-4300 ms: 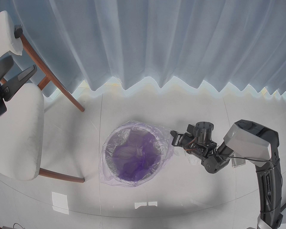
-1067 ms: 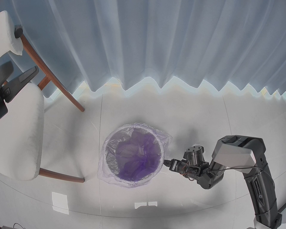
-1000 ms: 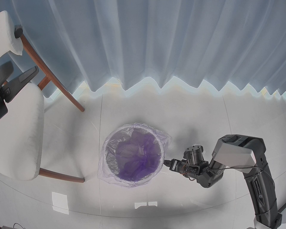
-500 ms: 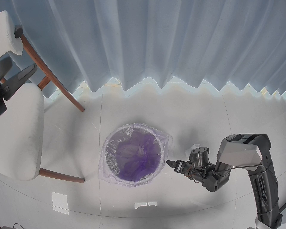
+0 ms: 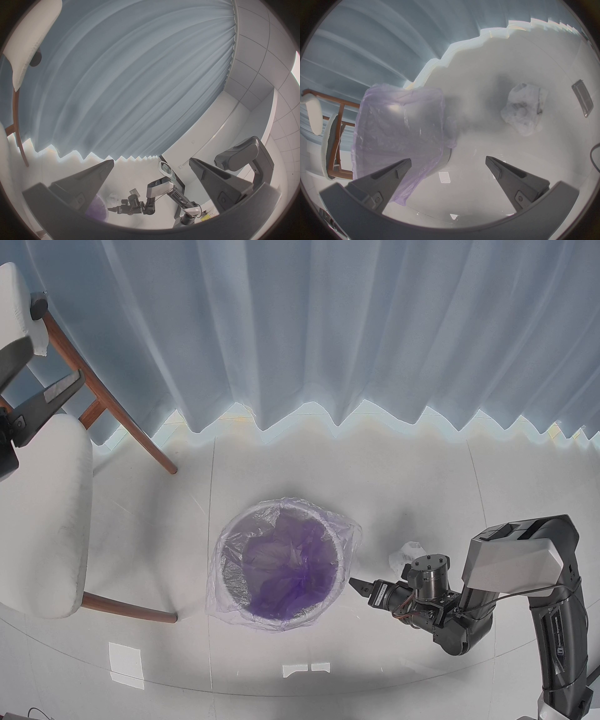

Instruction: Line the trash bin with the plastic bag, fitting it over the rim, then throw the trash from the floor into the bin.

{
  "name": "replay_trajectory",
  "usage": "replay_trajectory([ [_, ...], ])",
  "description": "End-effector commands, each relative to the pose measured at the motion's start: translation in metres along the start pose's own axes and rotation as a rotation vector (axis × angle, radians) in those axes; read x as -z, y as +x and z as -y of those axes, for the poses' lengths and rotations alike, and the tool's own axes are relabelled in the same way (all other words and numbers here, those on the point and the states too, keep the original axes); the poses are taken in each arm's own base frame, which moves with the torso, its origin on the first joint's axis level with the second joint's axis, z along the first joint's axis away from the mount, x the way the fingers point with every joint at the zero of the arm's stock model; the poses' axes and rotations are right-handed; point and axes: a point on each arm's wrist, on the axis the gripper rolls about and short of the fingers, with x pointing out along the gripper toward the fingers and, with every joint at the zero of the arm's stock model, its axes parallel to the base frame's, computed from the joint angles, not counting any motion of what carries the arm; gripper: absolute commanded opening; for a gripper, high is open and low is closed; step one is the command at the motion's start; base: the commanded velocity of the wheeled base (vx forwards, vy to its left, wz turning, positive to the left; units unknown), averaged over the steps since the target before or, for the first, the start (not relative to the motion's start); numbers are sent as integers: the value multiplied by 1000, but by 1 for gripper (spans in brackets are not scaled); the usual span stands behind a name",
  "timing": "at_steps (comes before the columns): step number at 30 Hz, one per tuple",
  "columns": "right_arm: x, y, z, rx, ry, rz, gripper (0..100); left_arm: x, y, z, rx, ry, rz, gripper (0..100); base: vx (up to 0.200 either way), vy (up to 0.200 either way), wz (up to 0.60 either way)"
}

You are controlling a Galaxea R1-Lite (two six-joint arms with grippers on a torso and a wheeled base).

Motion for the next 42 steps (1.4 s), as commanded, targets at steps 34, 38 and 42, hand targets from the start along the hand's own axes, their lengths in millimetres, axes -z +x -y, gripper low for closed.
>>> replay_trajectory([
  [34,-23,-4,-26,49,20,-2,100,1,0,0,0,-3,-5,100,0,0,0],
  [38,-29,-33,-30,31,24,23,100,2,1,-2,0,-9,-9,100,0,0,0],
  [42,-32,-63,-30,-1,24,68,100,3,2,-3,-2,-14,-15,100,0,0,0],
])
